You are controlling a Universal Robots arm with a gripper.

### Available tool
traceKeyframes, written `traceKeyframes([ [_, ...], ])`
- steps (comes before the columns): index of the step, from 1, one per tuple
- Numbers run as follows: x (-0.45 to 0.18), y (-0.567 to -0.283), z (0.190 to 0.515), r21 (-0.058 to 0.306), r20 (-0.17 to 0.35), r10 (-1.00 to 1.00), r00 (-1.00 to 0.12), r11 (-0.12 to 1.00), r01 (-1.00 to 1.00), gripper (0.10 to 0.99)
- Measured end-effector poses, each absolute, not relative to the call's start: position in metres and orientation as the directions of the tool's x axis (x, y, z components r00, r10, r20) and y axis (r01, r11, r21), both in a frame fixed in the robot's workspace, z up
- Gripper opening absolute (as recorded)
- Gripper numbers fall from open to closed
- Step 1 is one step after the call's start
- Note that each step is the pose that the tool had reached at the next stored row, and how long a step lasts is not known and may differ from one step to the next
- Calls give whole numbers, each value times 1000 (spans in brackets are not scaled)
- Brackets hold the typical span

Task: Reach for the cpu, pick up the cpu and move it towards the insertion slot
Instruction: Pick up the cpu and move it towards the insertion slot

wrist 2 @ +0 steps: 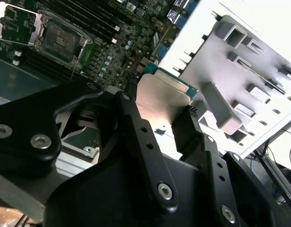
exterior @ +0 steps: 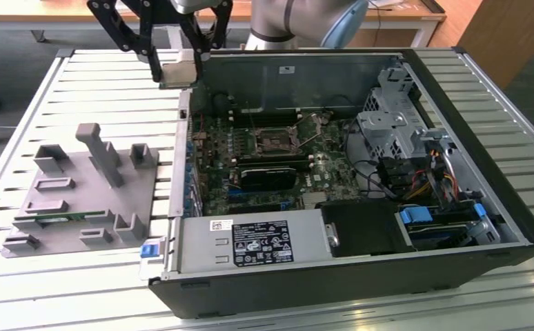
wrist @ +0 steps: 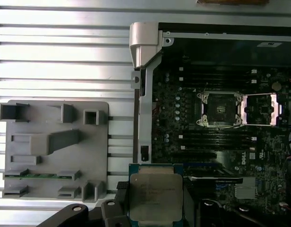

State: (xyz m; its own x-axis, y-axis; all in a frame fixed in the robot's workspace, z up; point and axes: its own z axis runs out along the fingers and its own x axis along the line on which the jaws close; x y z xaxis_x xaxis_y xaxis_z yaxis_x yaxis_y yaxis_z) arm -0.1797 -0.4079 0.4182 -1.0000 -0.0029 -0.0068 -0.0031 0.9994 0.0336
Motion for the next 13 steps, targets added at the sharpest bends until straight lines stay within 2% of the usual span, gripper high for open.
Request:
traceKeyframes([
  [13,-164,-408,418,34,-7,-3,-1000,999,-3,541],
])
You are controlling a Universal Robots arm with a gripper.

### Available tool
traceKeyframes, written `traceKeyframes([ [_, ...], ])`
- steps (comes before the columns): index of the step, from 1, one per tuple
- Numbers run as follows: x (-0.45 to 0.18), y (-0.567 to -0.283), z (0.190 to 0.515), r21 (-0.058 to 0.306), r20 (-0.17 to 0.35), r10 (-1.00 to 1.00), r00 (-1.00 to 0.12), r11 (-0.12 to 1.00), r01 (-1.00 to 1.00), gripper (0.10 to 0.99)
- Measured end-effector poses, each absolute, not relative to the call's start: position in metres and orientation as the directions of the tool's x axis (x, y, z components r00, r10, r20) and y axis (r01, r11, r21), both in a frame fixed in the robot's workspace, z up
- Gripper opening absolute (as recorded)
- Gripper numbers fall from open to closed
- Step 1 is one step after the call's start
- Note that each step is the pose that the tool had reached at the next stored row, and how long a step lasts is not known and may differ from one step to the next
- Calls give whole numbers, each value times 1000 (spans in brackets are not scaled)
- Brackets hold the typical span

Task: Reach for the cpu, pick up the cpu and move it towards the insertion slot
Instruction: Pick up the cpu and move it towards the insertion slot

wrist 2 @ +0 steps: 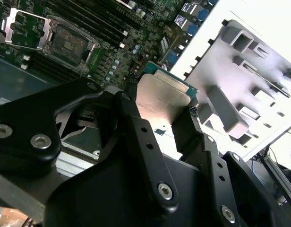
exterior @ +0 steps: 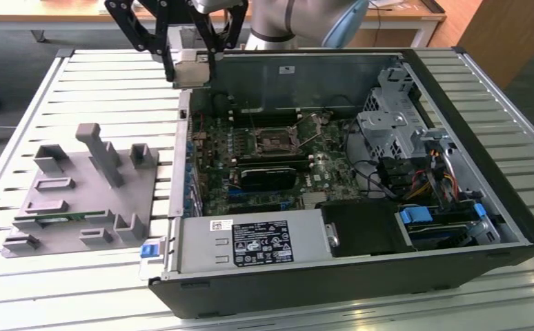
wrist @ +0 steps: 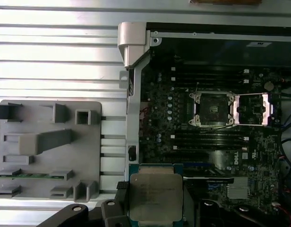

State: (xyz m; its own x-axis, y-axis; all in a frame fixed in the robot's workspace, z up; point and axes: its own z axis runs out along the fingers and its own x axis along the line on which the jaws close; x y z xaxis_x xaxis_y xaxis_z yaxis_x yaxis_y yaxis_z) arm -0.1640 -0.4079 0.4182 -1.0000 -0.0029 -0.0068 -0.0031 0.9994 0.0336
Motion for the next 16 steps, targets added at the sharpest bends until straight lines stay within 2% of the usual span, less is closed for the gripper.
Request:
traceKeyframes([
  [16,-143,-399,418,34,-7,-3,-1000,999,-3,541],
])
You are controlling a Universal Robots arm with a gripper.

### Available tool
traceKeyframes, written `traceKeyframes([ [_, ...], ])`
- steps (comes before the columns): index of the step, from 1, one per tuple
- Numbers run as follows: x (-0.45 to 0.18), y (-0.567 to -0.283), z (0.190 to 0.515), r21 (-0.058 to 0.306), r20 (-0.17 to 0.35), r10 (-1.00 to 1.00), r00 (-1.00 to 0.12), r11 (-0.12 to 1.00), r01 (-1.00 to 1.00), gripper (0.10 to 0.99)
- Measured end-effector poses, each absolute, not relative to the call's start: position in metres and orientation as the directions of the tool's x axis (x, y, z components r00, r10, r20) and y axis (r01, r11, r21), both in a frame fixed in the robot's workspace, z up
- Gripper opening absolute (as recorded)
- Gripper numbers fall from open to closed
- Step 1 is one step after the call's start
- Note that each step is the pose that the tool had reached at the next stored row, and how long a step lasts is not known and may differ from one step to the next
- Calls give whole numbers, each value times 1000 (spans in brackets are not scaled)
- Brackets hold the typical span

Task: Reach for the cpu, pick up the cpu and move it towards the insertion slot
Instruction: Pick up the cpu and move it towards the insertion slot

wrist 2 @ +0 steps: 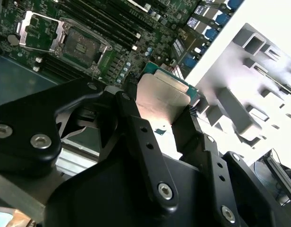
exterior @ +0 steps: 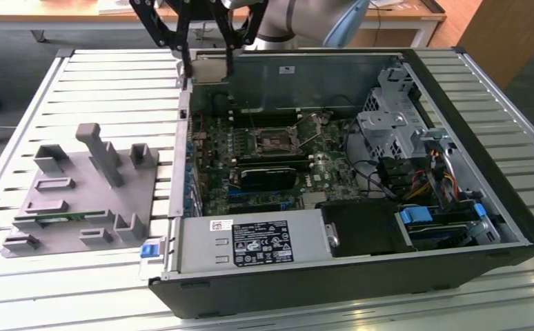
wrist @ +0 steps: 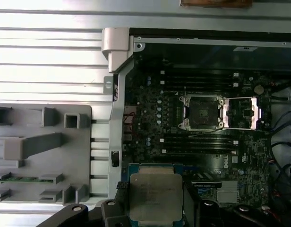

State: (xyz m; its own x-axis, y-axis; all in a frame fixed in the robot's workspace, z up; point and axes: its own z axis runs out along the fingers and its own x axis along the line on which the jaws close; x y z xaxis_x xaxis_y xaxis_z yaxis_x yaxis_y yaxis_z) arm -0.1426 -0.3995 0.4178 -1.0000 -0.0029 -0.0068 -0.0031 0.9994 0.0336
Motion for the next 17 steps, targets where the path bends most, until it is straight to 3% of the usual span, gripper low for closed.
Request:
traceKeyframes([
  [17,-126,-387,418,34,-7,-3,-1000,999,-3,541],
])
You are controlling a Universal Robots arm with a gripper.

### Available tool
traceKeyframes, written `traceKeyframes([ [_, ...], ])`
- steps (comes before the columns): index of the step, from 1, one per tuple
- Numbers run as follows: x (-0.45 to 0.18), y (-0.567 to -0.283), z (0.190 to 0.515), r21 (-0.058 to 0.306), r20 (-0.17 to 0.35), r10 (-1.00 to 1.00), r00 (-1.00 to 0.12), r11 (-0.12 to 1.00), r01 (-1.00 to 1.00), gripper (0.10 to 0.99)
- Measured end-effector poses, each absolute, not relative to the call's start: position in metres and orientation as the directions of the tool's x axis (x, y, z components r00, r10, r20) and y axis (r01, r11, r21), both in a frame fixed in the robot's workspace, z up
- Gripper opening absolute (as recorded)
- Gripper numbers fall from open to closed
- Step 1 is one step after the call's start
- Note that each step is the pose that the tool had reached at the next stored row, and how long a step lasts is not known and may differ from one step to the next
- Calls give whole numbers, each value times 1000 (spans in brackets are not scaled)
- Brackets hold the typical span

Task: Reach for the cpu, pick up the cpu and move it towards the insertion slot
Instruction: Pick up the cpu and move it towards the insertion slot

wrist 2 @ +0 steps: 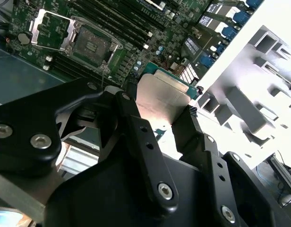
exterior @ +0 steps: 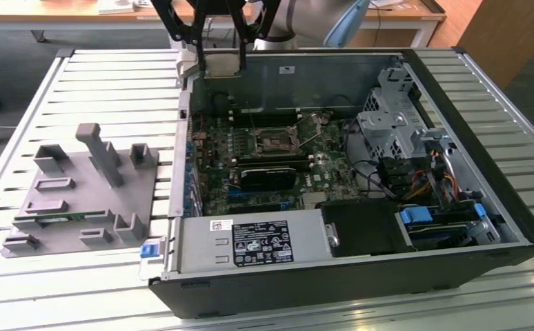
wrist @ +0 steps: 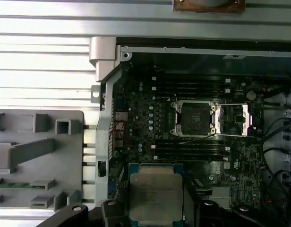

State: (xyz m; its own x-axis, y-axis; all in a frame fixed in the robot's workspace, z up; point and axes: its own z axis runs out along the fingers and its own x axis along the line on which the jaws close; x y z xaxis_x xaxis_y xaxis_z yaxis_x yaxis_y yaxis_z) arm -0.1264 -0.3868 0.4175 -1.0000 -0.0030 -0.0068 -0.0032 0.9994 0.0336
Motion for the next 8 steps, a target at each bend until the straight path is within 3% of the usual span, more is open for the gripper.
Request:
traceKeyframes([
  [8,-122,-381,416,34,-7,-3,-1000,999,-3,541],
])
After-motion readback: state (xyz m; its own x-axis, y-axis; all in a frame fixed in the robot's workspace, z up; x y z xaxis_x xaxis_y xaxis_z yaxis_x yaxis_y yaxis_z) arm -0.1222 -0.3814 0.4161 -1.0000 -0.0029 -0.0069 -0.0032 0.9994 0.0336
